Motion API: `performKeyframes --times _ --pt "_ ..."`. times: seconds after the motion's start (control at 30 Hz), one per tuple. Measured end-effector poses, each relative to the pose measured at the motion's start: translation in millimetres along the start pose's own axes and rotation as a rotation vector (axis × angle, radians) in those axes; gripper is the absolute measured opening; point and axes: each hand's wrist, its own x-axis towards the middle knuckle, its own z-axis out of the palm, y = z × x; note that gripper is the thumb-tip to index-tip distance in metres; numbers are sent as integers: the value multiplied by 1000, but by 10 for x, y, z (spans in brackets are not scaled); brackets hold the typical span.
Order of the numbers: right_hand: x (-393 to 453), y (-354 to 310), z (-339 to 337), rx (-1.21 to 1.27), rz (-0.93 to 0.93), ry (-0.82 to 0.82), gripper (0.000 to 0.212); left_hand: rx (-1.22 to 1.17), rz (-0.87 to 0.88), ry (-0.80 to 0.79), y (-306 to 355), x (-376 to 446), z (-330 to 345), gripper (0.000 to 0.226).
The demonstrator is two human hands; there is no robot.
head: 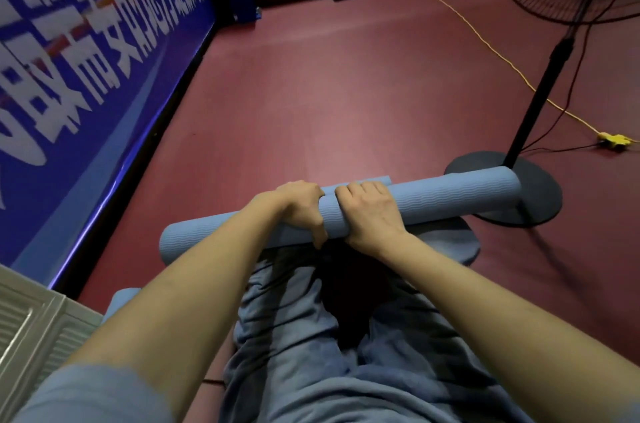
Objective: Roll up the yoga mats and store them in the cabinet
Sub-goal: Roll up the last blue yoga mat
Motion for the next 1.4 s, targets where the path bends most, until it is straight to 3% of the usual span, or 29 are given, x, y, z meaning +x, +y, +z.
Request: performKeyframes --times 0.17,0.47,0.57,0.67,0.87,1.07,1.27,1.4 --pt "169 -22 -195 -42 24 -220 53 -18 1 65 -11 16 78 60" --pt "380 30 -417 -15 -3 -487 68 16 -32 426 -19 -115 451 89" --pt "459 72 -492 9 -6 -556 65 120 -36 462 53 -157 511 105" --pt "489 97 -526 15 -12 -581 62 141 -71 463 91 -165 471 97" --pt "552 143 -437 32 -4 -582 66 160 -41 432 49 -100 345 55" --pt "451 176 -304 37 -30 -437 76 166 -3 343 -29 -47 263 61" --pt "301 95 -107 -63 -90 -148 51 99 -19 223 -86 14 133 62" --pt "325 102 -122 -54 -68 -164 49 100 -13 224 -80 21 132 63"
